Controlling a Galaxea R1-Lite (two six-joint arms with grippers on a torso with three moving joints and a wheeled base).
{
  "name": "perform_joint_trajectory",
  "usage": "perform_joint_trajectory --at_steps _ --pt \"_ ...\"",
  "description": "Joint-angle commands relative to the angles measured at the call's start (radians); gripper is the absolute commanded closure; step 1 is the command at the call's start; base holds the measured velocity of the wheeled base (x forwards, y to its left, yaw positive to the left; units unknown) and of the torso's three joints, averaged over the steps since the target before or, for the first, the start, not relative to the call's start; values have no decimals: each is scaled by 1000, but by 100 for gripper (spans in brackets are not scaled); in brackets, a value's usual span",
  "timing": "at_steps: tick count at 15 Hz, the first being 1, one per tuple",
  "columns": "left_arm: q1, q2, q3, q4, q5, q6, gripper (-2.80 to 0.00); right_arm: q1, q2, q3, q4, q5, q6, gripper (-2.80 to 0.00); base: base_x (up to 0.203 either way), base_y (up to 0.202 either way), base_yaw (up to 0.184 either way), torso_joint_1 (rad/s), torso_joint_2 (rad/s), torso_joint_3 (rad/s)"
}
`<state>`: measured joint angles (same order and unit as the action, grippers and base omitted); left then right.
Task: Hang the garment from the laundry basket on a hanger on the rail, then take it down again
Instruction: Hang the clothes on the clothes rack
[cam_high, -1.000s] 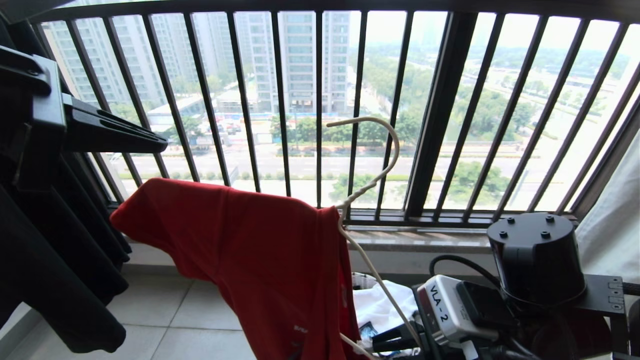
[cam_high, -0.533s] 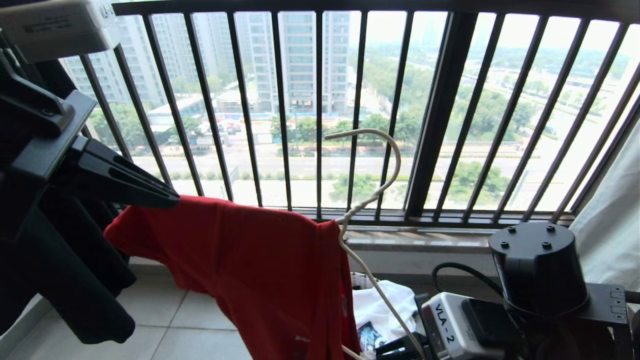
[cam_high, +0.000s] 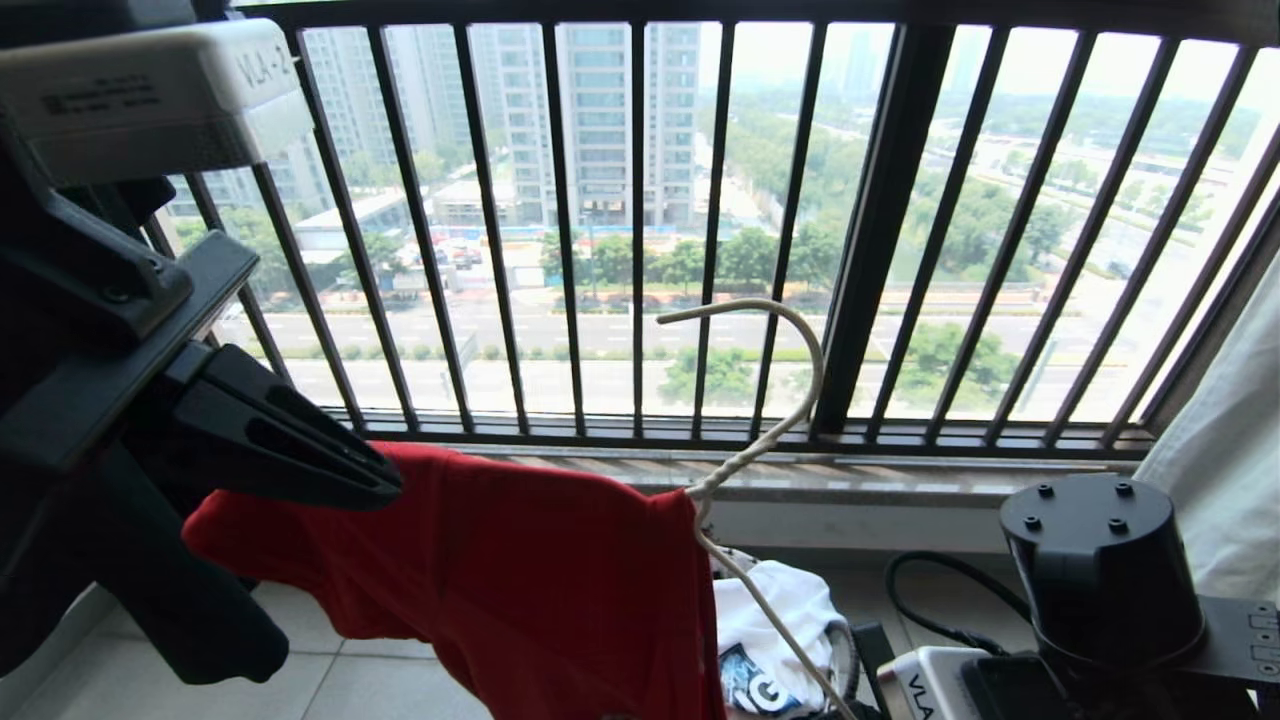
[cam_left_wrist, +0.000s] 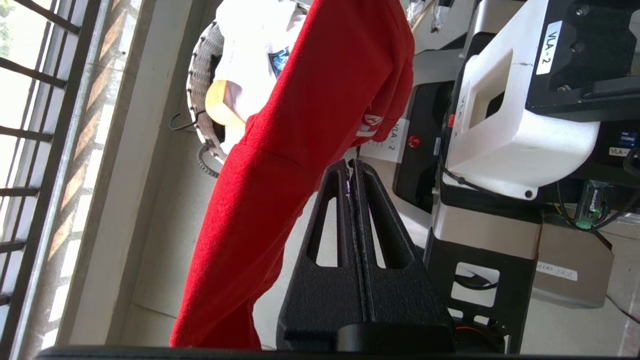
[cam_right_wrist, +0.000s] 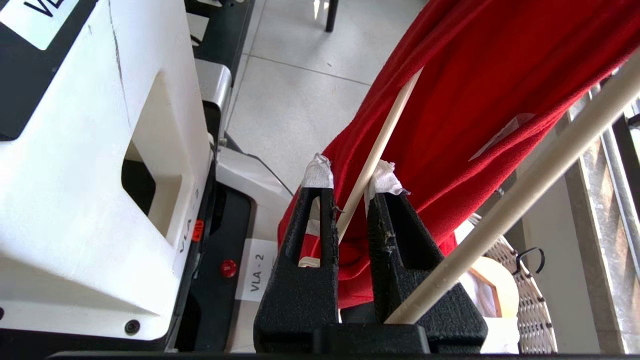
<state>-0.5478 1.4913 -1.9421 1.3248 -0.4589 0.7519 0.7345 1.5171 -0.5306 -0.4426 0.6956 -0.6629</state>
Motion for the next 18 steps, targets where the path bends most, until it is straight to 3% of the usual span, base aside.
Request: perform_joint_trajectory --at_steps 1,8,9,18 --pt "-23 1 4 17 -3 4 0 0 -22 11 -2 5 -20 0 0 0 0 0 0 0" --pt "-24 28 21 -26 -6 0 0 2 -43 9 -2 4 -20 0 0 0 0 0 0 0" --pt "-20 35 12 -28 -6 -2 -280 2 -34 8 -4 3 -20 0 0 0 0 0 0 0" --pt "-18 79 9 -64 -11 -10 -280 0 -12 -5 -5 2 -23 0 0 0 0 0 0 0"
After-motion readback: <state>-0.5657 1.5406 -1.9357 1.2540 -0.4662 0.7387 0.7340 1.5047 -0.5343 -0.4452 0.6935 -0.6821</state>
